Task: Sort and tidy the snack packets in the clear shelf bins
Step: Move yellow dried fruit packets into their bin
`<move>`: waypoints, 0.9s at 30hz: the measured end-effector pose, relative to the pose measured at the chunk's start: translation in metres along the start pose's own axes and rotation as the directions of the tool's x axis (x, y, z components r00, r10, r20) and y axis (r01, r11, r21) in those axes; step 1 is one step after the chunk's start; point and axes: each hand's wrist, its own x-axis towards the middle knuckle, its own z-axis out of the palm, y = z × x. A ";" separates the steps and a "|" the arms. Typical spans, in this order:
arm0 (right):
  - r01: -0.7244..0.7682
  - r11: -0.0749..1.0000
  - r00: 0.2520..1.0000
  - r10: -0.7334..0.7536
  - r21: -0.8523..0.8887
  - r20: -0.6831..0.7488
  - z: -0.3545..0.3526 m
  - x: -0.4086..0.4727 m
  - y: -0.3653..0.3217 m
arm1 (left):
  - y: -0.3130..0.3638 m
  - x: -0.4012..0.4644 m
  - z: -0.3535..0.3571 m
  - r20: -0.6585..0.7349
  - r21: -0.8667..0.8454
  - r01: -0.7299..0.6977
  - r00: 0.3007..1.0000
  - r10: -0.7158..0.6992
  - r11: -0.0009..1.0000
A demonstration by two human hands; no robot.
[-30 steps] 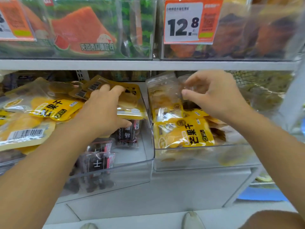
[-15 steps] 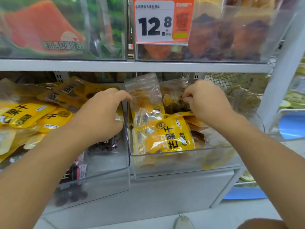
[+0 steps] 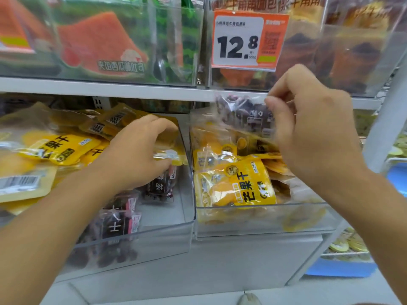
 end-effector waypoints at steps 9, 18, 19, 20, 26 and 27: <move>-0.370 0.776 0.902 0.169 0.511 0.398 0.072 -0.006 -0.034 | -0.001 -0.023 -0.035 0.166 -0.699 0.145 0.985 -0.038 0.700; -0.687 0.330 0.704 0.085 0.647 0.705 0.068 0.009 -0.040 | -0.009 -0.033 -0.050 -0.210 -0.531 -0.150 0.977 0.042 0.834; -0.687 0.384 0.692 0.086 0.617 0.717 0.071 0.008 -0.037 | -0.008 -0.033 -0.050 -0.239 -0.484 -0.186 0.968 0.075 0.855; -0.686 0.448 0.666 0.068 0.574 0.743 0.074 0.005 -0.036 | -0.009 -0.033 -0.050 -0.256 -0.446 -0.217 0.961 0.109 0.868; -0.572 0.688 0.550 -0.082 0.446 0.831 0.089 0.003 -0.042 | -0.014 -0.030 -0.032 -0.199 -0.257 -0.307 0.945 0.261 0.916; -0.483 0.754 0.577 -0.109 0.445 0.810 0.091 0.004 -0.047 | -0.014 -0.030 -0.028 -0.178 -0.267 -0.288 0.953 0.246 0.920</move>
